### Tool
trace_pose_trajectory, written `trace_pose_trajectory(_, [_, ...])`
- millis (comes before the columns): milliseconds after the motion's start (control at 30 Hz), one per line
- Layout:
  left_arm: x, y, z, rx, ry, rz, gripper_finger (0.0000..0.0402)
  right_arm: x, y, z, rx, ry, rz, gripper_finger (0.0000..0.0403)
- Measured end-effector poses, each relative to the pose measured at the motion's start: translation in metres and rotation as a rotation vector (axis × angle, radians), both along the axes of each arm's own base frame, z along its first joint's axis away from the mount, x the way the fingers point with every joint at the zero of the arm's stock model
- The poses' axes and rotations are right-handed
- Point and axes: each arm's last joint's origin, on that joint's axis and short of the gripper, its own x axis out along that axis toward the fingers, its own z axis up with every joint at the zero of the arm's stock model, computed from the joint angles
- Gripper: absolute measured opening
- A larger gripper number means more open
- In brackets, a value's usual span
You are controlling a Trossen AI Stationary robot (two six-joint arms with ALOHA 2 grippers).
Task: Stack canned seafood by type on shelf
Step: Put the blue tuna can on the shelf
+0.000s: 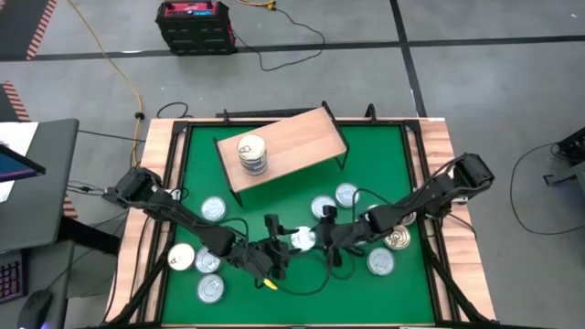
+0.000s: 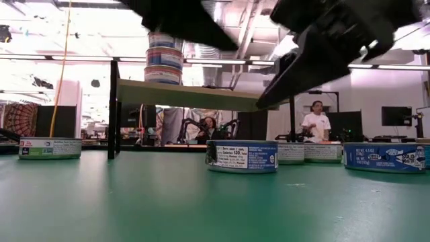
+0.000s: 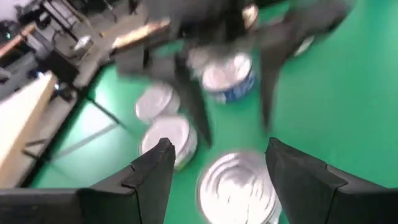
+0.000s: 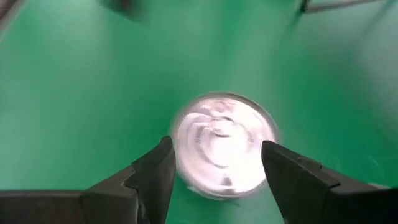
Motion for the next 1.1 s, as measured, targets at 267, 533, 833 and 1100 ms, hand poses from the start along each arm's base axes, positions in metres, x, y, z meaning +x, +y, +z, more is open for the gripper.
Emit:
trace_pose_trajectory(267, [-0.028,0.008,-0.05,-0.132,-0.011,0.038,0.024,-0.001,0.011,-0.003,-0.042,-0.042,-0.048,0.0265])
trace_pose_trajectory(533, [-0.026,0.014,-0.051,-0.143,-0.062,0.027,0.024,0.004,0.015,-0.021,-0.033,-0.017,-0.067,0.0265])
trace_pose_trajectory(833, [-0.026,0.015,-0.052,-0.141,-0.049,0.026,0.024,0.002,0.013,-0.045,-0.062,0.099,-0.111,0.0265])
trace_pose_trajectory(1100, [-0.027,0.017,-0.054,-0.128,-0.036,0.042,0.024,-0.008,0.02,-0.046,-0.126,0.112,-0.17,0.0265])
